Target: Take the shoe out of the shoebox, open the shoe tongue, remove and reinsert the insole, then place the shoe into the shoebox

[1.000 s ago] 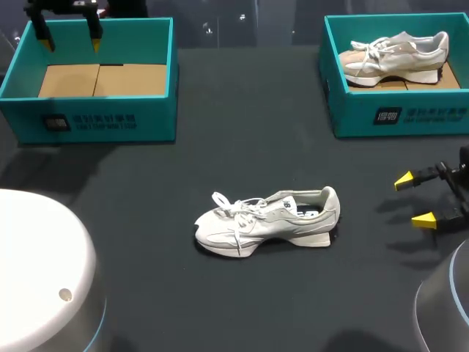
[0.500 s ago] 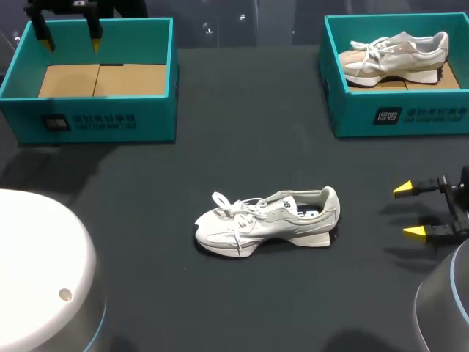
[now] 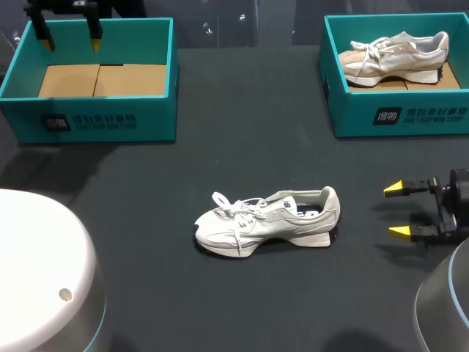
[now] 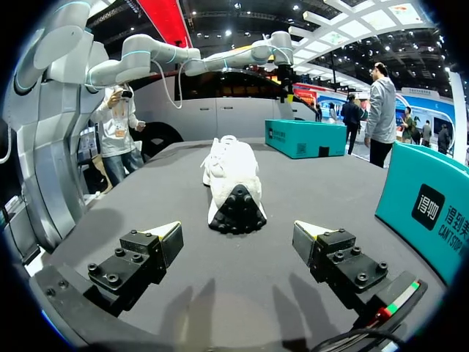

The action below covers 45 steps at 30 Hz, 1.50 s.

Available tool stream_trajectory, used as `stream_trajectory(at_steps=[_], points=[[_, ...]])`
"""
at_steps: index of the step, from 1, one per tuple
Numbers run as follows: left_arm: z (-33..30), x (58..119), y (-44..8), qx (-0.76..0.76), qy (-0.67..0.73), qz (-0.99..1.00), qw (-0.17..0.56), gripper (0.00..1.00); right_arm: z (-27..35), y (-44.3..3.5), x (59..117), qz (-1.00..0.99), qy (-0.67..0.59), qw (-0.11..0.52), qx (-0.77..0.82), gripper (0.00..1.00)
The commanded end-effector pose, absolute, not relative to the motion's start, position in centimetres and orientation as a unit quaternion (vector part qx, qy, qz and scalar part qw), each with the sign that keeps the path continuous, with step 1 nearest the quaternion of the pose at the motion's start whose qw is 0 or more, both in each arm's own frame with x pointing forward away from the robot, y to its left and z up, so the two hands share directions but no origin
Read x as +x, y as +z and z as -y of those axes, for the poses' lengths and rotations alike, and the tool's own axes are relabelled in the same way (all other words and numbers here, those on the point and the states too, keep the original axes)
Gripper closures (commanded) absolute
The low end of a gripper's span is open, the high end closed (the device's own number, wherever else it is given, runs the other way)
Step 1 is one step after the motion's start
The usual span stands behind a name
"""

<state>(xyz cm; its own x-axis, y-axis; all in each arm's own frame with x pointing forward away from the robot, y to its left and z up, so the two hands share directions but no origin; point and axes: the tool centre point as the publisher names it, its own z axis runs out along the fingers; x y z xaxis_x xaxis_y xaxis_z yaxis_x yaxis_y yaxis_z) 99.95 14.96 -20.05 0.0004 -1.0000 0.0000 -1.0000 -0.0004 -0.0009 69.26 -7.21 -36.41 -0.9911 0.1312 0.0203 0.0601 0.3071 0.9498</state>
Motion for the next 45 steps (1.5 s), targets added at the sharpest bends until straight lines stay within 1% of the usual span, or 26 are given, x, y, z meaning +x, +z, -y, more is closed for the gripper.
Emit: stream_trajectory(at_steps=[1,30,45], points=[[-15.0,100.0,-20.0,-0.707,0.000,-0.707,0.000,0.00,6.1,-37.2,69.7,-0.810,0.583,0.033,0.060,0.00],[-15.0,100.0,-20.0,-0.707,0.000,-0.707,0.000,0.00,-0.5,-39.3,70.5,-0.803,0.591,0.042,0.068,0.00],[-15.0,100.0,-20.0,-0.707,0.000,-0.707,0.000,0.00,-3.9,-40.1,70.7,-0.801,0.595,0.034,0.061,0.00]])
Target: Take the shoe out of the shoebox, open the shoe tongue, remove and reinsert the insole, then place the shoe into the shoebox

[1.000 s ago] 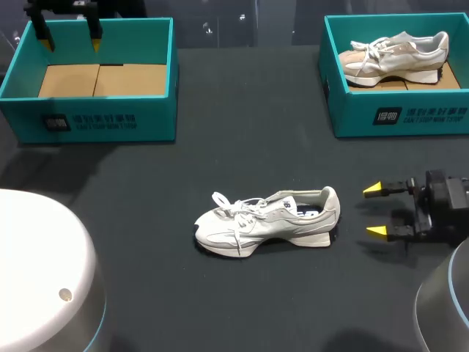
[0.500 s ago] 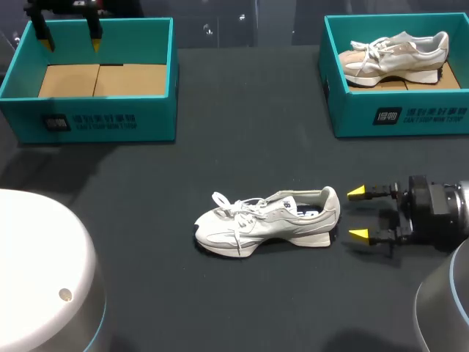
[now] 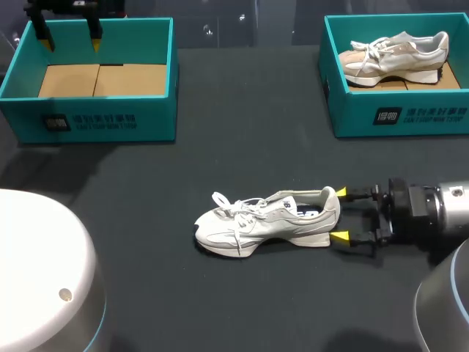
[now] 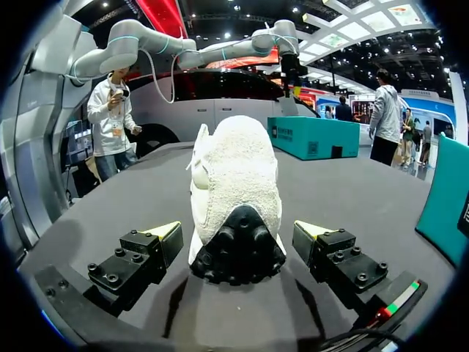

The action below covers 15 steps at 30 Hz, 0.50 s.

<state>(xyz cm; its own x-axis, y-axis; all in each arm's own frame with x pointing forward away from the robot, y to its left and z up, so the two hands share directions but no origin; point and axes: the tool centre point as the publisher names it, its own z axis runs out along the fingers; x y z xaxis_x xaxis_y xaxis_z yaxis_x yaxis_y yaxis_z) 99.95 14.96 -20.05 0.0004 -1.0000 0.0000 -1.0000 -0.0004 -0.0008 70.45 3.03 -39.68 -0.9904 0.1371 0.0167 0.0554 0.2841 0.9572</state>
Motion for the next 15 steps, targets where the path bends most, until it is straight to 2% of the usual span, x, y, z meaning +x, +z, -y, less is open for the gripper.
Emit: stream_trajectory(at_steps=[1,15], points=[[-15.0,100.0,-20.0,-0.707,0.000,-0.707,0.000,0.00,-4.0,-40.1,70.7,-0.801,0.595,0.034,0.061,0.00],[-15.0,100.0,-20.0,-0.707,0.000,-0.707,0.000,0.00,-6.9,-40.8,71.4,-0.801,0.597,0.019,0.047,0.00]])
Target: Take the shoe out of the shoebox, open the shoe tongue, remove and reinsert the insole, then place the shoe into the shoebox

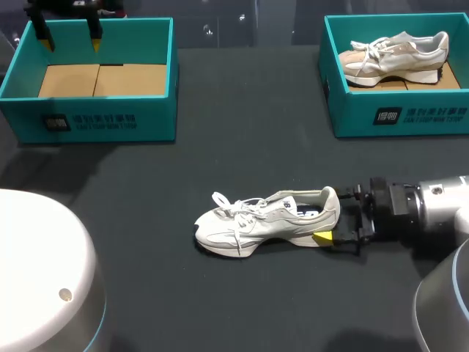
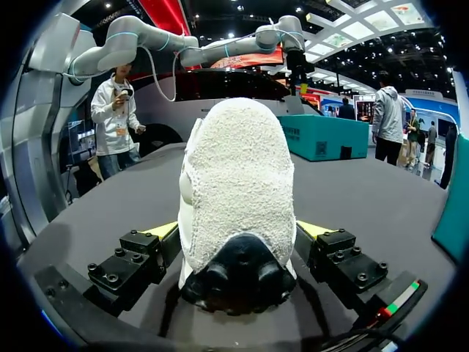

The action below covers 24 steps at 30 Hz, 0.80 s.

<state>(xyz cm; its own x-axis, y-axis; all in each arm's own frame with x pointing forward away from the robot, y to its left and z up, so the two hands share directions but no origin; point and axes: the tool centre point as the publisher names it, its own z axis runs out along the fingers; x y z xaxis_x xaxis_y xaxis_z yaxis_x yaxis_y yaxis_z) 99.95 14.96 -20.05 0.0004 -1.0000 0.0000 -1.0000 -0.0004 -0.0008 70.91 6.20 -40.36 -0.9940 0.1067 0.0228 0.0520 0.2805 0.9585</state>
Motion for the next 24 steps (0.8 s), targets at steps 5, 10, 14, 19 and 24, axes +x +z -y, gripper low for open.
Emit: stream_trajectory(at_steps=[5,10,14,19,24], points=[[-15.0,100.0,-20.0,-0.707,0.000,-0.707,0.000,0.00,-7.6,-41.0,71.3,-0.802,0.596,0.013,0.044,0.00],[-15.0,100.0,-20.0,-0.707,0.000,-0.707,0.000,0.00,-8.1,-41.3,71.0,-0.802,0.595,0.010,0.042,0.00],[-15.0,100.0,-20.0,-0.707,0.000,-0.707,0.000,0.00,-8.5,-41.3,70.8,-0.801,0.597,0.008,0.036,0.00],[-15.0,100.0,-20.0,-0.707,0.000,-0.707,0.000,0.00,-8.8,-41.4,70.7,-0.801,0.597,0.007,0.033,0.41],[-15.0,100.0,-20.0,-0.707,0.000,-0.707,0.000,0.00,-9.1,-41.5,70.8,-0.802,0.596,0.008,0.034,1.00]])
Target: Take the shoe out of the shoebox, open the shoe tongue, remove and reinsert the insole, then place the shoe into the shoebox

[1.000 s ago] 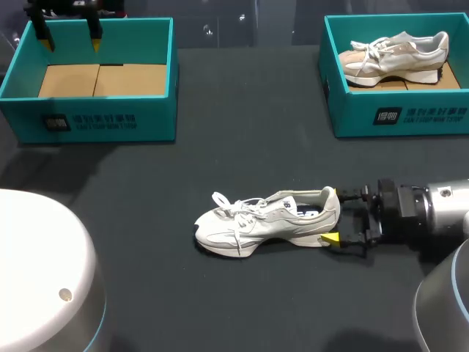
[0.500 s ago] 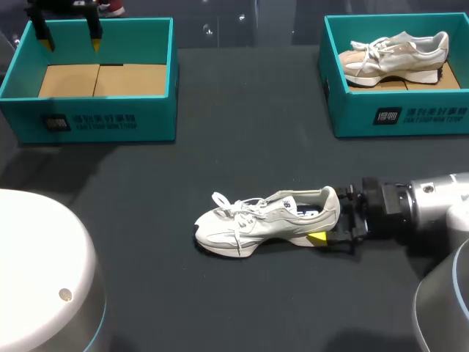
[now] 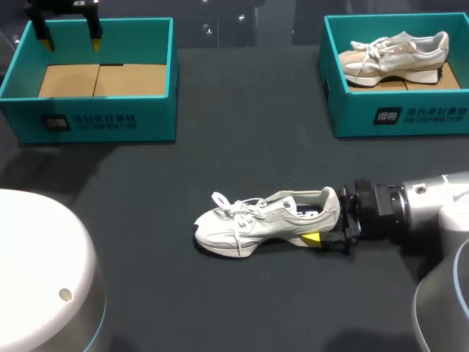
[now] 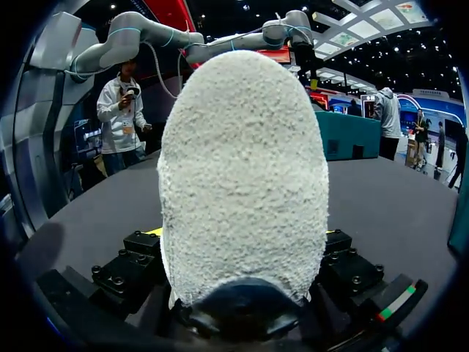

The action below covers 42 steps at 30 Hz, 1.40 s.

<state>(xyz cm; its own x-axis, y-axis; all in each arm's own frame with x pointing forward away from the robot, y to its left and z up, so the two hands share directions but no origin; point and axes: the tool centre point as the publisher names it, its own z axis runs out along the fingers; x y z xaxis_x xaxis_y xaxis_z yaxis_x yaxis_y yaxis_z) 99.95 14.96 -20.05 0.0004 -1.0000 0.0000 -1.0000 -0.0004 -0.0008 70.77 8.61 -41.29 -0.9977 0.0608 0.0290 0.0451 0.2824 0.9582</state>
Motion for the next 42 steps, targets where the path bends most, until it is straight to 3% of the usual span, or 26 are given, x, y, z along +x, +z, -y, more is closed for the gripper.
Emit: stream_trajectory(at_steps=[1,32,42], points=[[-15.0,100.0,-20.0,-0.707,0.000,-0.707,0.000,0.00,-9.1,-41.5,70.8,-0.802,0.596,0.008,0.034,1.00],[-15.0,100.0,-20.0,-0.707,0.000,-0.707,0.000,0.00,-8.7,-41.6,70.4,-0.801,0.597,0.018,0.038,1.00],[-8.4,91.6,-19.7,-0.728,-0.004,-0.685,0.002,0.00,-8.7,-41.6,70.4,-0.801,0.597,0.018,0.038,1.00]])
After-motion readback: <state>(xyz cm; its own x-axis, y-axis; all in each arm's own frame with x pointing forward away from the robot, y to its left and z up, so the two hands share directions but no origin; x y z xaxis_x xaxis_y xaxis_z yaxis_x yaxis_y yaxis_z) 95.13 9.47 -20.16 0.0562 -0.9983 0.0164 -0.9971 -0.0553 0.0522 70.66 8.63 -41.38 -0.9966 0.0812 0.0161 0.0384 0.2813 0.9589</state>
